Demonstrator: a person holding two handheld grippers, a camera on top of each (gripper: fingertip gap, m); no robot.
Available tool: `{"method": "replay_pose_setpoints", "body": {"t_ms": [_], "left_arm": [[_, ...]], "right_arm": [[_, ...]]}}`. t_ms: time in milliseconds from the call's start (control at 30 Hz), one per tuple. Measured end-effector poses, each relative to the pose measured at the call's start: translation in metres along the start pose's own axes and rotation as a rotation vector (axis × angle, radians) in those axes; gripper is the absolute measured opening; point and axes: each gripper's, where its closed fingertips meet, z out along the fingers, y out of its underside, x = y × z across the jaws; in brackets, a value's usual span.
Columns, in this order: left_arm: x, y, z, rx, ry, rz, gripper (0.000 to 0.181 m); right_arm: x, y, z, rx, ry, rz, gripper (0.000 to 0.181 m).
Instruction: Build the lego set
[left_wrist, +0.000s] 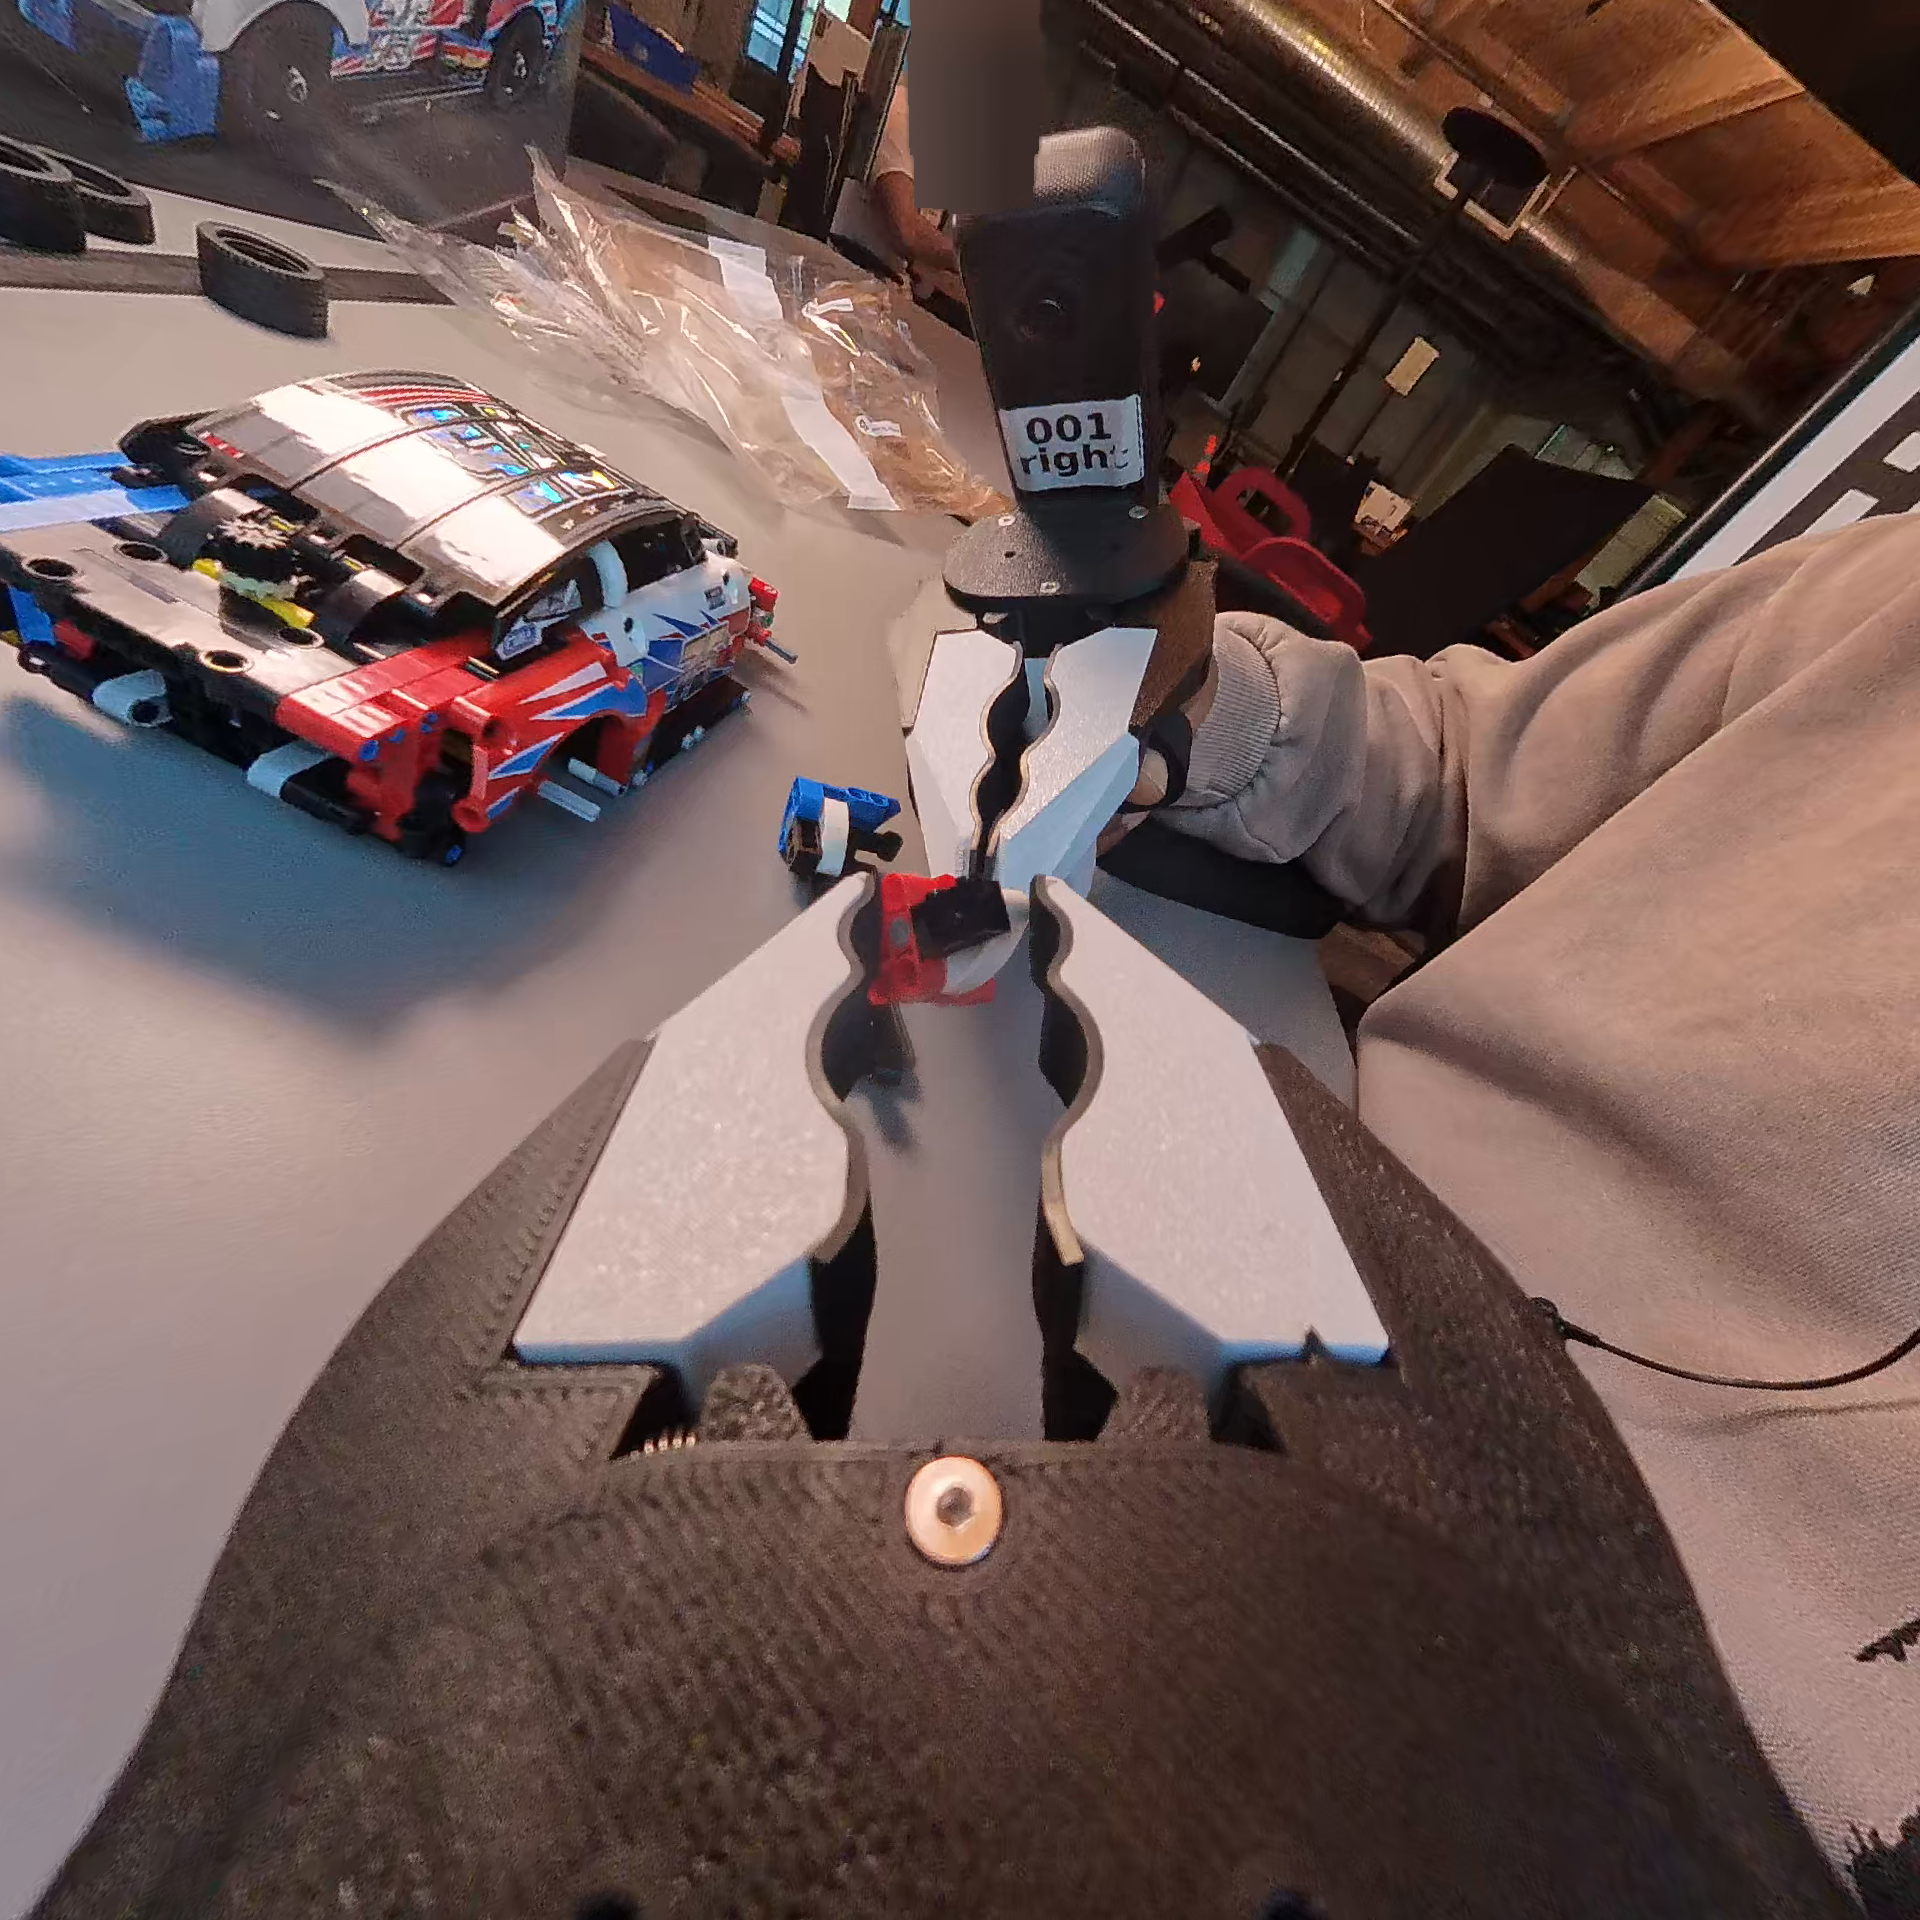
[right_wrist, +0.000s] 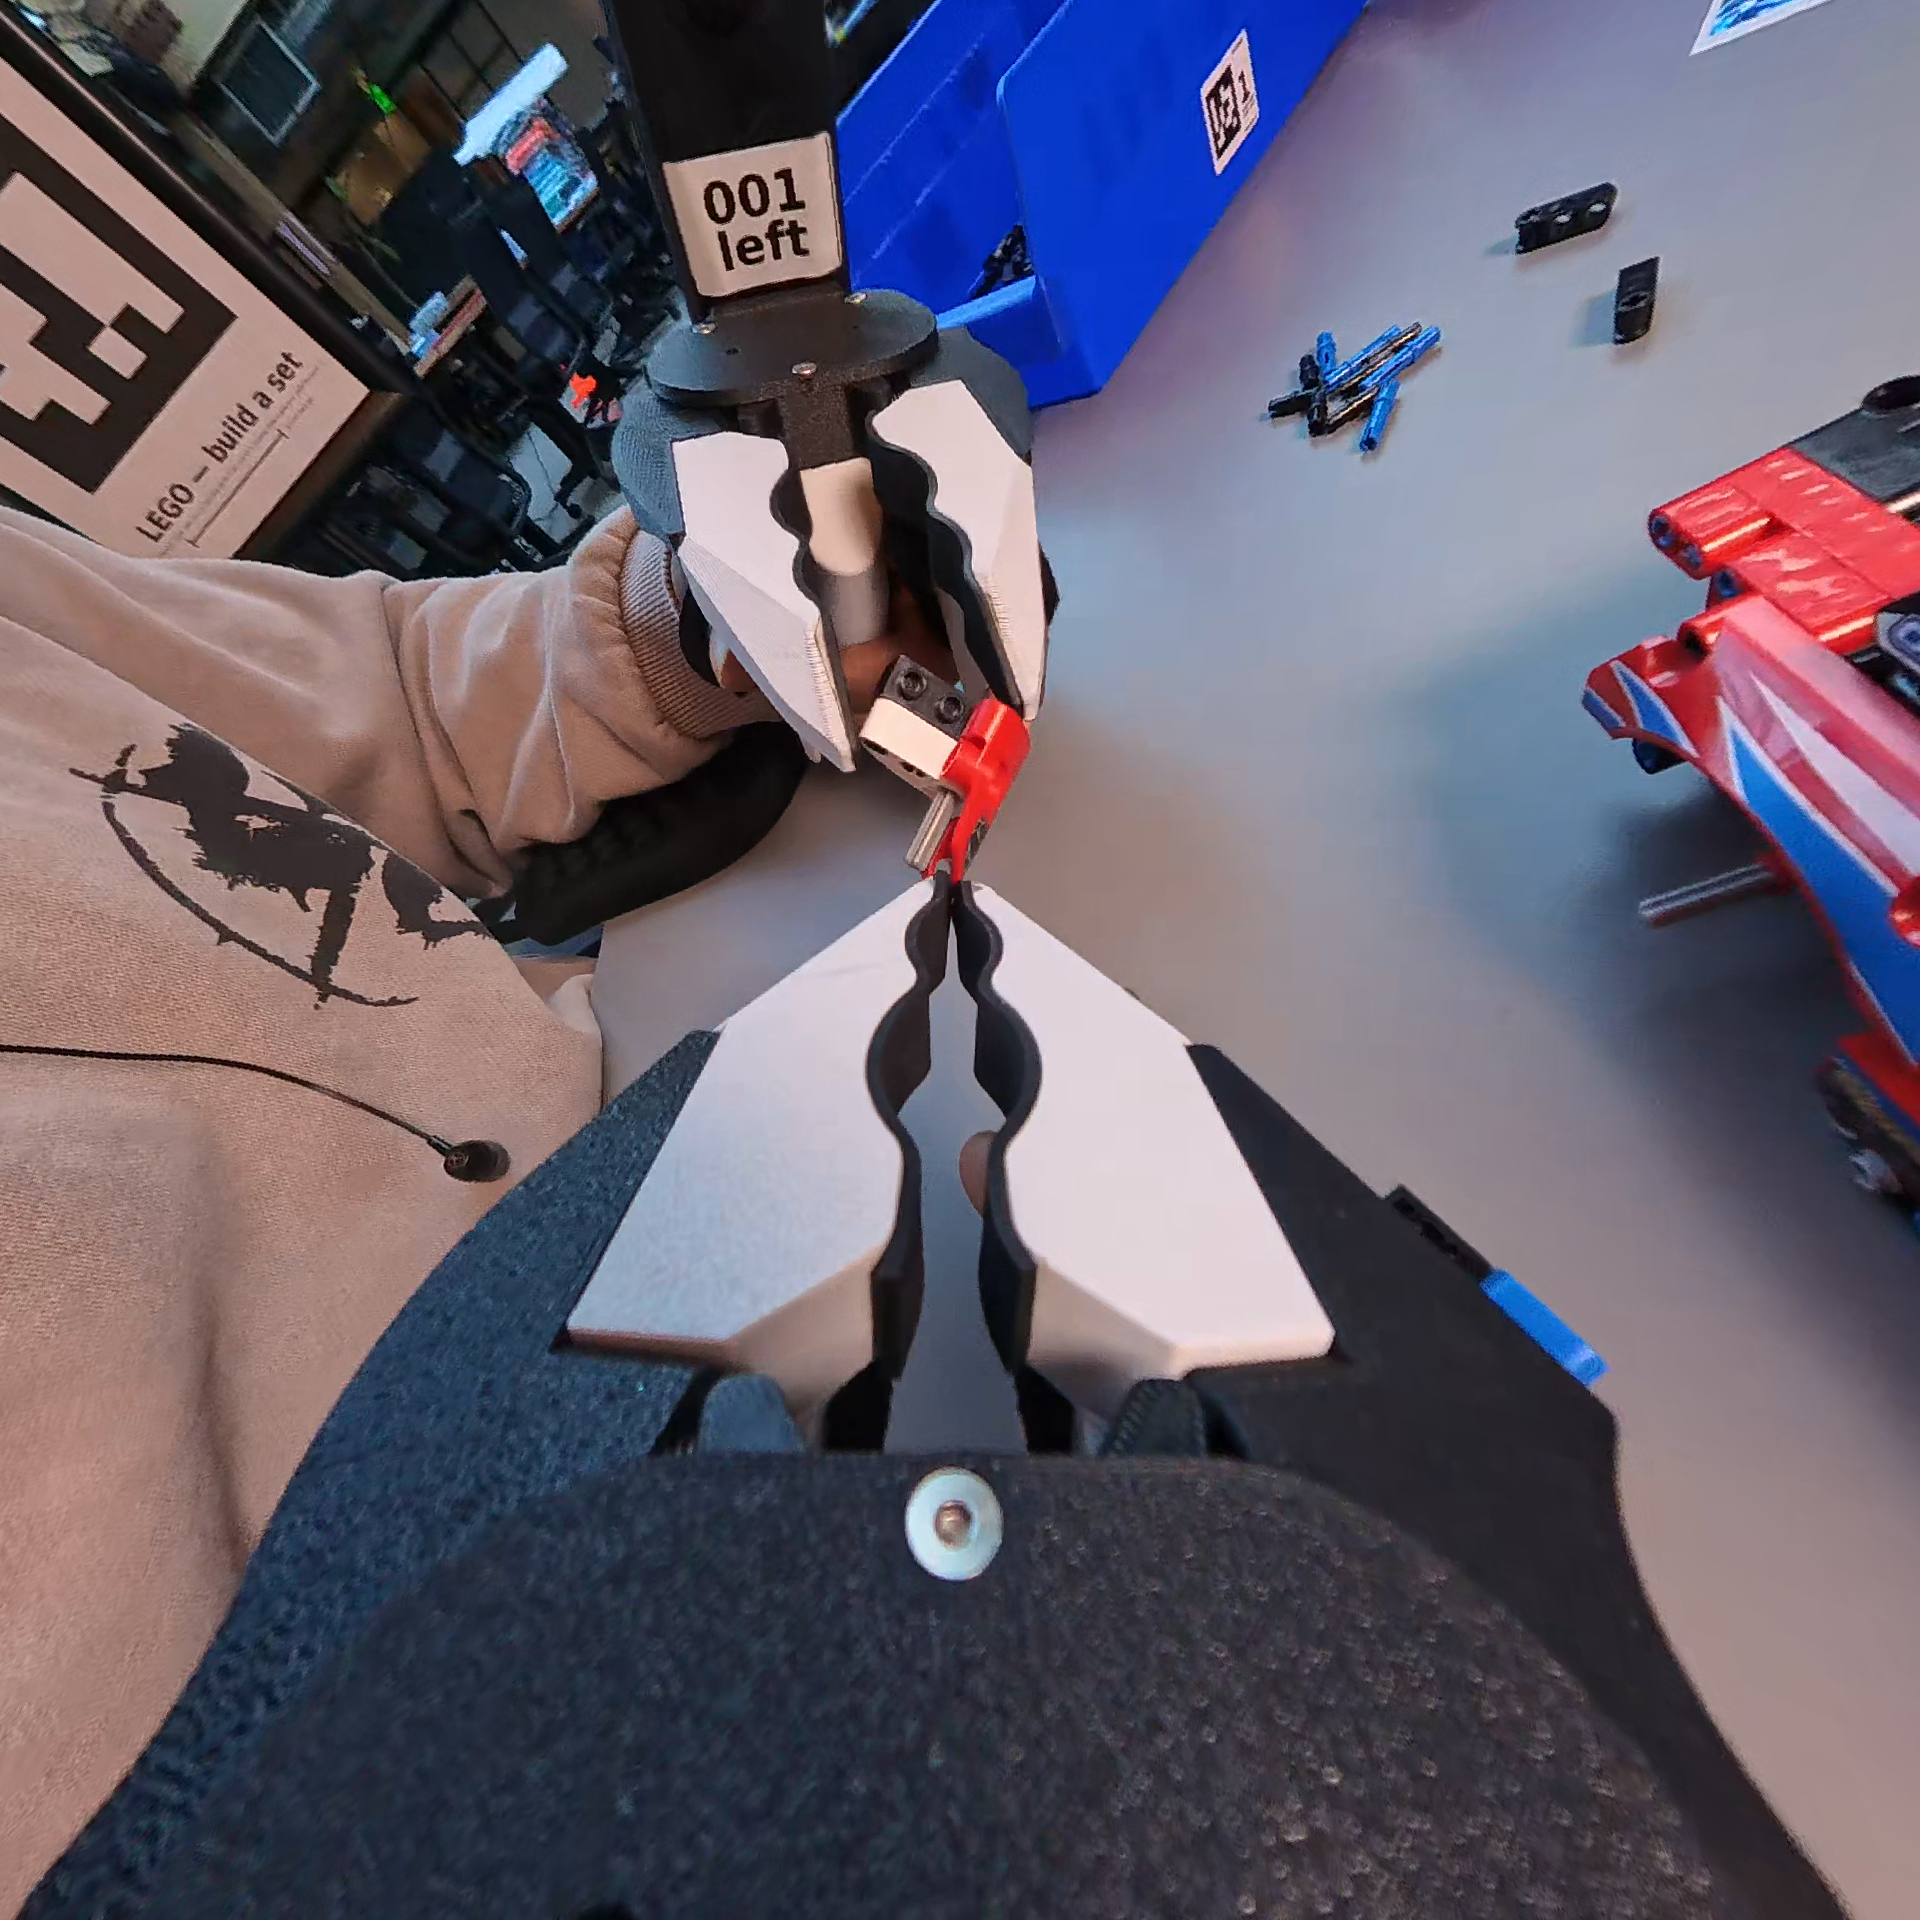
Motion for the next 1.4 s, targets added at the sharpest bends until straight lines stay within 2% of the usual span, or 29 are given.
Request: {"method": "replay_pose_setpoints", "body": {"t_ms": [400, 533, 600, 667, 733, 800, 867, 1000, 1100, 1200, 1267, 1333, 1400], "left_arm": [[0.0, -0.002, -0.001, -0.006, -0.055, 0.086, 0.02], [0.0, -0.003, 0.001, -0.008, -0.086, 0.092, 0.021], [-0.001, -0.004, 0.004, 0.0, -0.113, 0.081, 0.021], [0.002, -0.007, 0.006, 0.026, -0.111, 0.076, 0.021], [0.014, -0.017, 0.004, 0.086, -0.042, 0.086, 0.024], [0.025, -0.025, -0.001, 0.132, 0.039, 0.089, 0.039], [0.032, -0.024, -0.004, 0.129, 0.093, 0.094, 0.046], [0.057, -0.018, -0.002, 0.111, 0.266, 0.046, 0.038], [0.066, -0.015, 0.0, 0.092, 0.319, 0.033, 0.022], [0.06, -0.016, 0.001, 0.085, 0.278, 0.022, 0.022], [0.045, -0.015, 0.002, 0.071, 0.2, -0.001, 0.022], [0.023, -0.009, 0.001, 0.033, 0.091, -0.062, 0.022], [-0.001, 0.002, 0.0, -0.024, -0.019, -0.128, 0.022]], "right_arm": [[-0.001, -0.005, -0.002, 0.034, 0.01, -0.008, 0.009], [0.002, -0.007, 0.0, 0.026, 0.071, -0.061, 0.025], [0.005, -0.008, 0.005, 0.025, 0.139, -0.131, 0.012], [0.004, -0.006, 0.011, 0.017, 0.164, -0.164, 0.01], [-0.005, -0.01, 0.01, 0.053, 0.08, -0.113, 0.009], [-0.021, -0.02, 0.003, 0.127, -0.097, 0.027, 0.009], [-0.044, -0.025, -0.005, 0.183, -0.275, 0.073, 0.009], [-0.065, -0.02, -0.005, 0.188, -0.393, 0.056, 0.008], [-0.07, -0.019, -0.004, 0.18, -0.421, 0.038, 0.008], [-0.064, -0.019, -0.004, 0.174, -0.367, 0.023, 0.009], [-0.051, -0.019, -0.009, 0.137, -0.273, -0.047, 0.02], [-0.036, -0.02, -0.025, 0.072, -0.144, -0.192, 0.033], [-0.011, -0.021, -0.049, 0.004, 0.062, -0.394, 0.035]]}}
